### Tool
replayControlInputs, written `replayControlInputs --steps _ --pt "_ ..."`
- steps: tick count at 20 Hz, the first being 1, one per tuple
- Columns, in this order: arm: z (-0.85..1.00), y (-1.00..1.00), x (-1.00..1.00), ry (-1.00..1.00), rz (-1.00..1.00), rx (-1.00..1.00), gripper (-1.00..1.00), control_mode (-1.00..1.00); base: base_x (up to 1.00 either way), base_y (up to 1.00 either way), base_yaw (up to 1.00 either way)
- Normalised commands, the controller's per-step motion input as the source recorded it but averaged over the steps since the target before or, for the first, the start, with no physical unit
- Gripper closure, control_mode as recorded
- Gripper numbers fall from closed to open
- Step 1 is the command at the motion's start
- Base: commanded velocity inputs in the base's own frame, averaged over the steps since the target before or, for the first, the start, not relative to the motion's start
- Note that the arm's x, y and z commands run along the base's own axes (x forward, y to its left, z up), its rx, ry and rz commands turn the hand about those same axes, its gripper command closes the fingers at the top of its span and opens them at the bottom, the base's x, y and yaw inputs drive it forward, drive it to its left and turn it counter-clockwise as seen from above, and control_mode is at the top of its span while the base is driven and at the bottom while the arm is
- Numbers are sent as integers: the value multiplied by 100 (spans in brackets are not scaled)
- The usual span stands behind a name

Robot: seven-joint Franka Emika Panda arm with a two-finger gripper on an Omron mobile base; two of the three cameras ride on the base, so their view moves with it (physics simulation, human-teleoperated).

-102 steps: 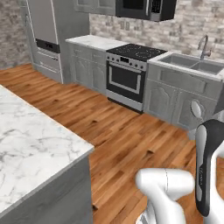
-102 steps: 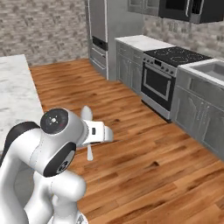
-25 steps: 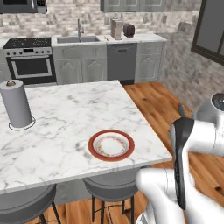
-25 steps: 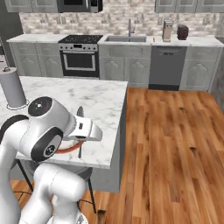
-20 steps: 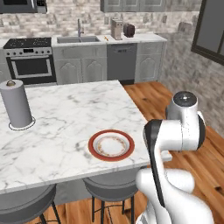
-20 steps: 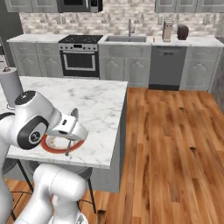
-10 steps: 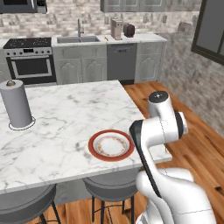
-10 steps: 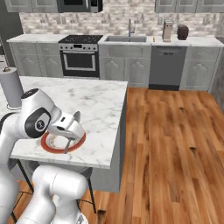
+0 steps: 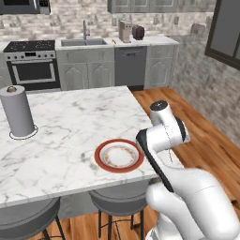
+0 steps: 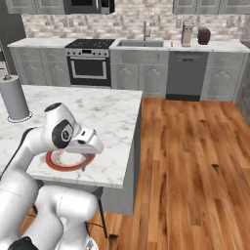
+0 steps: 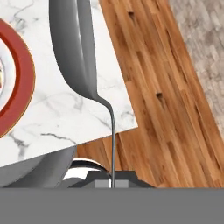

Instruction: Take the fork and place it on the left side of the plate. Then take the spoon and place it on the right side of the plate. Make sure they're directly next to the plate.

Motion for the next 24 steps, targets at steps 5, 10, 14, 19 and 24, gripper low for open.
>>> replayControlInputs --steps 5,10,14,19,24 --pt "-42 -18 38 8 9 0 100 -100 0 0 0" --pt "-30 -17 31 0 3 0 100 -100 0 0 0" --pt "-31 -4 46 0 0 0 100 -100 0 0 0" --pt "-33 0 46 0 0 1 100 -100 0 0 0" --pt "-24 0 31 0 0 4 100 -100 0 0 0"
